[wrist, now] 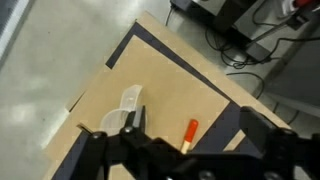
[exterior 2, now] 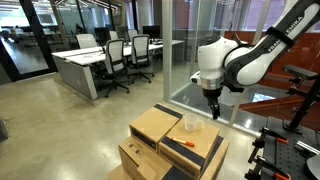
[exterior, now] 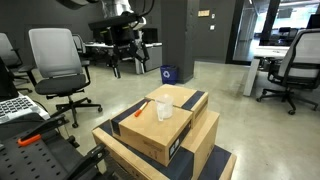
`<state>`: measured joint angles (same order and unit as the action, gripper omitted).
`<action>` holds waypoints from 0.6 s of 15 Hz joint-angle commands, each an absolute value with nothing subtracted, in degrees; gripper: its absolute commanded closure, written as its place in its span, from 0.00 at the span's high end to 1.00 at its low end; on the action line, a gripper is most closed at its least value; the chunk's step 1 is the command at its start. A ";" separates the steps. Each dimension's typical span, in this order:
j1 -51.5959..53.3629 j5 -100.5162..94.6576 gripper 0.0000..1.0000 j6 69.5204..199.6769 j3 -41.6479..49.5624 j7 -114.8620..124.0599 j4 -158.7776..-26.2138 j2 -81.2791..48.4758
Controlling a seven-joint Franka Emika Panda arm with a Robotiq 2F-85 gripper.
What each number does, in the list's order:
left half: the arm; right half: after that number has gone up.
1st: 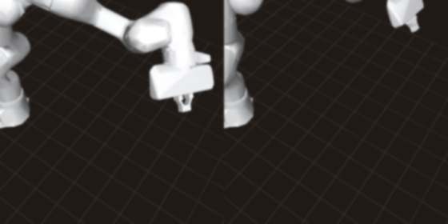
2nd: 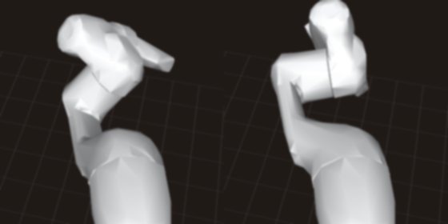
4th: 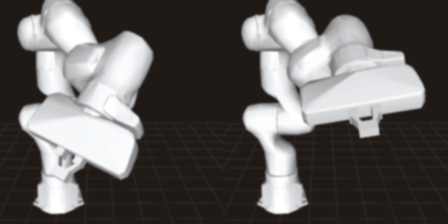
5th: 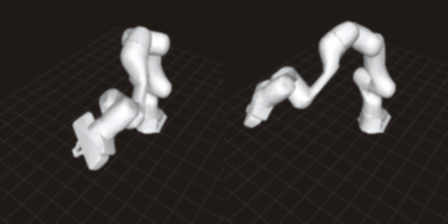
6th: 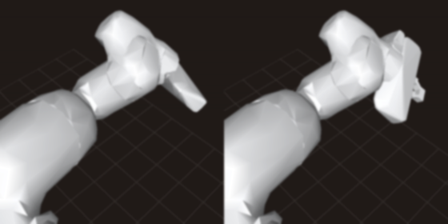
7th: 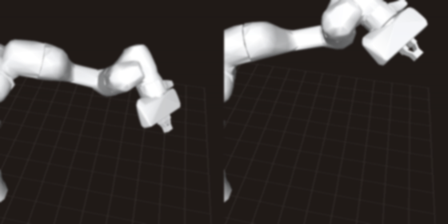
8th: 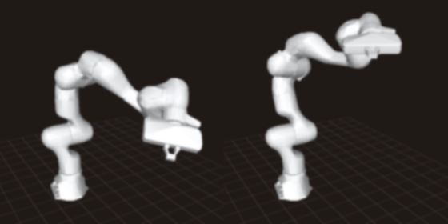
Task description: Put the marker inside the cup
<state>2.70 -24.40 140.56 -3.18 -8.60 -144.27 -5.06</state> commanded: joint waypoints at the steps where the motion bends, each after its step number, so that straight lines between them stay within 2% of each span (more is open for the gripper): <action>1: 2.93 -24.27 1.00 140.41 -2.98 -8.71 -144.21 -5.01; 9: 3.04 -24.74 1.00 141.91 -2.64 -5.23 -142.52 -8.23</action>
